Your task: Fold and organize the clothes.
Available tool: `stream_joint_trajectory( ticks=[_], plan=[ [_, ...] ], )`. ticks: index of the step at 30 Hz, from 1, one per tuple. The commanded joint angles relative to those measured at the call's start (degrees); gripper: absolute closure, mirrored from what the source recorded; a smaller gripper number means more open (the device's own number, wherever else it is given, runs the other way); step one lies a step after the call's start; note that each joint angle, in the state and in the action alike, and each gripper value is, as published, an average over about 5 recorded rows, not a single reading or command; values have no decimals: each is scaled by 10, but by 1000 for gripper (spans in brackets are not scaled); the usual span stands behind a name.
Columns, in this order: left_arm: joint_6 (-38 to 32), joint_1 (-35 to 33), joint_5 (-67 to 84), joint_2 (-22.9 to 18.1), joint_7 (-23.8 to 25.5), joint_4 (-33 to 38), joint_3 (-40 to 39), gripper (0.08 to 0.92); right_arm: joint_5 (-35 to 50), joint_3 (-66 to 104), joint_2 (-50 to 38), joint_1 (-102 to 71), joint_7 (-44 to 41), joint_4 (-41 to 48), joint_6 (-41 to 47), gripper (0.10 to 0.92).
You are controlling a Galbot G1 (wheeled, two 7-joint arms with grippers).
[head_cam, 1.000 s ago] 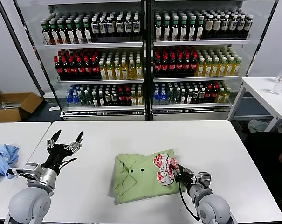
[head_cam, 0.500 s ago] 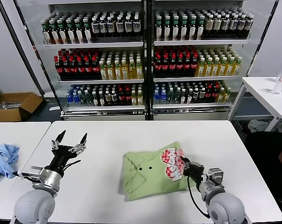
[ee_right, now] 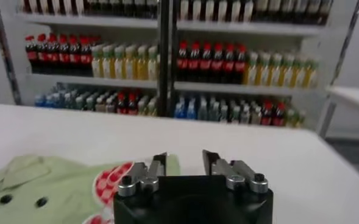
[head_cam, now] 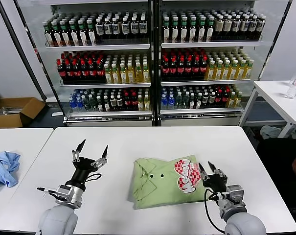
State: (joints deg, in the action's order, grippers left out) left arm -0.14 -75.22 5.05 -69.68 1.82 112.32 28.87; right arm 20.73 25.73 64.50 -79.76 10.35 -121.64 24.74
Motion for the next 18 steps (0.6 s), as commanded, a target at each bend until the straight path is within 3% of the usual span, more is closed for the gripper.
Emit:
stream_joint_trajectory(
  ticks=[1, 4, 11, 18],
  plan=[
    [-121, 41, -170, -33, 37, -43, -9, 177, -96, 56, -8, 9, -7, -6, -71, 531],
    [-144, 47, -171, -46, 48, -50, -5, 177, -105, 67, -15, 32, -13, 17, -85, 445],
    [-62, 43, -57, -60, 28, -29, -26, 177, -108, 65, -19, 65, -17, 59, -93, 252],
    [-22, 43, -42, -50, 5, -30, -19, 177, -132, 67, -15, 79, -43, 81, -93, 203]
  ],
)
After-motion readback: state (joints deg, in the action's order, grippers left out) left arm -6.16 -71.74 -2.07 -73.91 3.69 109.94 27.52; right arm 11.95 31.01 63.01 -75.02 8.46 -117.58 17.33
